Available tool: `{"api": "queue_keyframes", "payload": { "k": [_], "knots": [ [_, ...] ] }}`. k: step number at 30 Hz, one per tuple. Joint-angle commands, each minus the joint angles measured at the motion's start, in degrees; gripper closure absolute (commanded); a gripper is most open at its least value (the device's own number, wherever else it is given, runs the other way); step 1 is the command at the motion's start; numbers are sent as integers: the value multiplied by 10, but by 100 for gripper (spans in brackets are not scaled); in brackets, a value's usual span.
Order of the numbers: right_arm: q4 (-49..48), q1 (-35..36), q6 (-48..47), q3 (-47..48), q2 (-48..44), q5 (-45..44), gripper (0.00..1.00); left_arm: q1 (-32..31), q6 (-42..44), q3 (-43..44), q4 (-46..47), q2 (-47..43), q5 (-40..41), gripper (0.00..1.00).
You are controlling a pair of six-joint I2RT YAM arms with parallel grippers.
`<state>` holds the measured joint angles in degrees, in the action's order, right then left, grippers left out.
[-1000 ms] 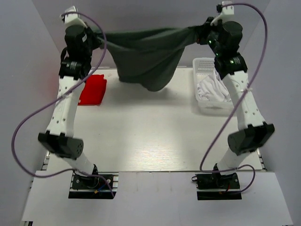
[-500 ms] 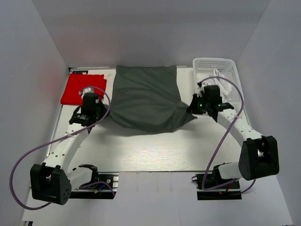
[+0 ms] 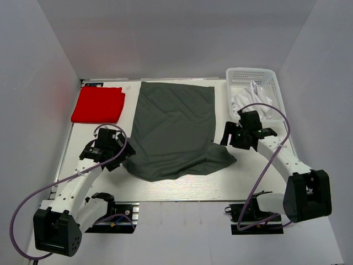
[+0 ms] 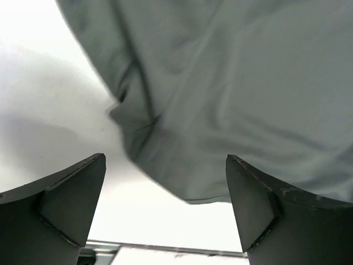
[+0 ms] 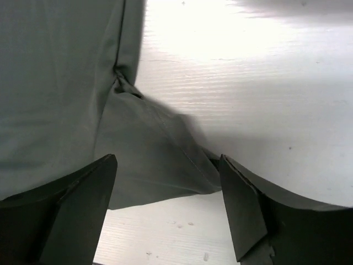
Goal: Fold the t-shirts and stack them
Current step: Flatten out the tshirt
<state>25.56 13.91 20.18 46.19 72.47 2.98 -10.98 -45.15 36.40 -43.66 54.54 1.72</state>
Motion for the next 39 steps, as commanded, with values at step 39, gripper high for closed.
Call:
{"api": "queue_keyframes", "payload": {
  "k": [39],
  "knots": [
    [64, 306, 217, -237, -98, 117, 10, -26, 51, 219, 202, 483, 7, 0]
  ]
}}
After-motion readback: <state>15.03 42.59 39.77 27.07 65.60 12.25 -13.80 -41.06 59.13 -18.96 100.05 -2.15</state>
